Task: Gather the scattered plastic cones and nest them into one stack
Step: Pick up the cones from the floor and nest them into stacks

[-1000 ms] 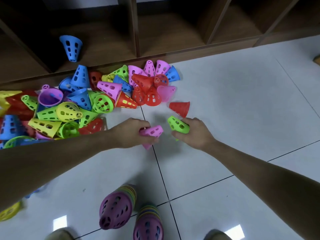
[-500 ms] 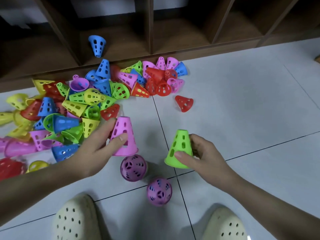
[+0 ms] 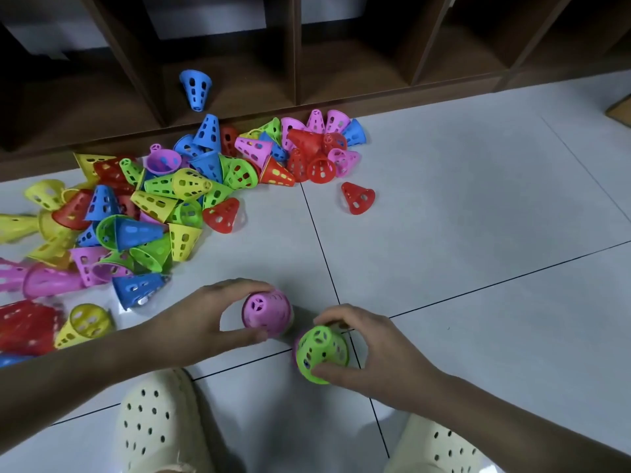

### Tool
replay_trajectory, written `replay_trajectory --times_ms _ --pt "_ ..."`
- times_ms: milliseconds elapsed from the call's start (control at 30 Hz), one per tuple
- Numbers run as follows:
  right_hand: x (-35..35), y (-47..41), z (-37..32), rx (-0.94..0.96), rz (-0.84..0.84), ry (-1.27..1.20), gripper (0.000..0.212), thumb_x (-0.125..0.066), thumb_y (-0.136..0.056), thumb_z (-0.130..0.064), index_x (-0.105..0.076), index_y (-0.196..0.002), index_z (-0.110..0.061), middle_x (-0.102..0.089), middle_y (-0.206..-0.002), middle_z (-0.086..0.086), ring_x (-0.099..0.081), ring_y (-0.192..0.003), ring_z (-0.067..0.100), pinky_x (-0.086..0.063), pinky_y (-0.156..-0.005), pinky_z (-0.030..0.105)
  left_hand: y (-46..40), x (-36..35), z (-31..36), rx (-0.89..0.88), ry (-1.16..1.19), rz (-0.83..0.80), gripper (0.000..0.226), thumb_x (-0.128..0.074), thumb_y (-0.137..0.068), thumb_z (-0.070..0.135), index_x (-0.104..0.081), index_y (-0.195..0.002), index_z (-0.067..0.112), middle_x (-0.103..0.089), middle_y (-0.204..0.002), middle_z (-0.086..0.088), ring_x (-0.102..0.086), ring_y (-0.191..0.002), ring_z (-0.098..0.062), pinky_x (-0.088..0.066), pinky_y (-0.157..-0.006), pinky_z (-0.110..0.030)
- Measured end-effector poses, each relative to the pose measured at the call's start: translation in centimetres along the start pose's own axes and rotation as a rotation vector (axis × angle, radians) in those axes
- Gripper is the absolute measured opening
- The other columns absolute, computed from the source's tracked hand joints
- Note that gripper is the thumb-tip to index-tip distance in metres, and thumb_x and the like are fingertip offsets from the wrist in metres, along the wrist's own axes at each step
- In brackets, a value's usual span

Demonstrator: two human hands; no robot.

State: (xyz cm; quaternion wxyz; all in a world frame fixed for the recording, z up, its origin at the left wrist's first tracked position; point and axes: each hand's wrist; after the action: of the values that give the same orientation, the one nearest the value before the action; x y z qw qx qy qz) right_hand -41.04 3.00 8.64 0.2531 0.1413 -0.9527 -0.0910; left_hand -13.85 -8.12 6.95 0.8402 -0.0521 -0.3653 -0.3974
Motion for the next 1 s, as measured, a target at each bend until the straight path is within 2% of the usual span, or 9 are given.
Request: replay_trajectory --times_ms 100,200,267,400,567,667,733,867,1000 --pt "0.5 -0.5 0.7 0.002 0.008 -0.043 0.028 -0.077 -0.084 -0.038 -0.066 -0.107 -0.027 -0.068 -0.106 -0.016 -0.062 -0.108 0.007 -0.048 -0.094 0.025 -0.6 0.7 0.2 0.083 0.075 -0.021 0.059 -0.042 -0.089 0.07 -0.053 -0.136 0.035 -0.057 -0.133 0.026 -0.05 -0.126 0.005 -0.038 -0.102 -0.009" --pt "2.0 -2.0 1.5 0.001 0.082 -0.094 0.02 -0.066 -0.088 -0.04 -0.067 -0.096 -0.021 -0.07 -0.094 -0.009 -0.065 -0.096 0.013 -0.048 -0.088 0.024 -2.4 1.6 -0.4 0.172 0.1 0.049 0.058 -0.034 -0.088 0.069 -0.058 -0.129 0.034 -0.06 -0.127 0.024 -0.05 -0.119 0.012 -0.036 -0.097 -0.005" --pt "3.0 -3.5 2.5 -0.033 0.138 -0.11 0.015 -0.064 -0.092 -0.035 -0.066 -0.09 -0.02 -0.069 -0.088 -0.008 -0.064 -0.087 0.01 -0.049 -0.083 0.024 -4.4 2.1 -1.2 0.224 0.012 0.082 0.058 -0.042 -0.092 0.07 -0.056 -0.131 0.03 -0.058 -0.131 0.018 -0.051 -0.117 0.006 -0.037 -0.099 -0.012" --pt "5.4 -7.0 5.7 -0.162 0.236 -0.079 0.01 -0.065 -0.096 -0.029 -0.065 -0.093 -0.02 -0.068 -0.089 -0.012 -0.063 -0.084 0.005 -0.045 -0.075 0.018 -8.7 2.5 -3.3 0.365 -0.332 0.041 0.063 -0.057 -0.096 0.048 -0.04 -0.147 0.015 -0.042 -0.149 -0.008 -0.037 -0.139 -0.027 -0.027 -0.115 -0.038" --pt "7.9 -11.0 8.9 -0.262 0.299 0.058 0.027 -0.062 -0.096 -0.039 -0.06 -0.117 -0.022 -0.058 -0.12 -0.008 -0.06 -0.105 0.009 -0.05 -0.084 0.024 -11.7 3.3 -7.4 0.398 -0.445 0.119 0.078 -0.065 -0.091 0.043 -0.027 -0.154 0.017 -0.036 -0.152 -0.013 -0.038 -0.137 -0.036 -0.033 -0.114 -0.047" --pt "8.9 -13.1 9.6 -0.233 0.36 0.043 0.022 -0.063 -0.097 -0.028 -0.061 -0.116 -0.018 -0.059 -0.122 -0.004 -0.06 -0.104 0.009 -0.046 -0.075 0.008 -12.7 4.0 -9.1 0.49 -0.46 0.147 0.082 -0.064 -0.09 0.047 -0.021 -0.155 0.022 -0.039 -0.149 -0.014 -0.041 -0.133 -0.038 -0.035 -0.112 -0.05" --pt "9.7 -14.6 9.8 -0.223 0.389 0.058 0.019 -0.063 -0.097 -0.023 -0.062 -0.115 -0.017 -0.058 -0.118 -0.003 -0.059 -0.1 0.011 -0.044 -0.071 0.005 -13.7 4.3 -10.4 0.557 -0.49 0.119 0.08 -0.06 -0.09 0.053 -0.02 -0.154 0.026 -0.041 -0.146 -0.014 -0.041 -0.133 -0.037 -0.035 -0.112 -0.051" --pt "11.3 -17.9 11.5 -0.151 0.386 0.211 0.028 -0.066 -0.094 -0.021 -0.062 -0.121 -0.016 -0.055 -0.121 0.0 -0.055 -0.113 0.017 -0.047 -0.097 0.029 -15.3 4.5 -12.3 0.659 -0.551 0.044 0.075 -0.047 -0.084 0.067 -0.039 -0.141 0.019 -0.051 -0.131 -0.014 -0.048 -0.122 -0.036 -0.042 -0.105 -0.053" --pt "13.0 -20.9 13.3 -0.201 0.296 0.343 0.043 -0.069 -0.091 -0.02 -0.057 -0.132 -0.013 -0.054 -0.131 0.007 -0.049 -0.126 0.02 -0.028 -0.098 0.014 -15.3 3.6 -12.8 0.692 -0.407 0.039 0.075 -0.068 -0.077 0.068 -0.041 -0.122 0.015 -0.058 -0.109 -0.009 -0.062 -0.1 -0.033 -0.054 -0.085 -0.045"
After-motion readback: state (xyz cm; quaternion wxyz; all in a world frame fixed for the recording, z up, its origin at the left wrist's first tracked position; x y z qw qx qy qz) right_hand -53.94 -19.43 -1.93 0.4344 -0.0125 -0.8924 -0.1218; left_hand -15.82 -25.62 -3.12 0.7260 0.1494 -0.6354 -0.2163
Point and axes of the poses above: each hand's wrist, its own y-axis away from the middle knuckle, its own x-axis out of the back of the hand, z = x × y
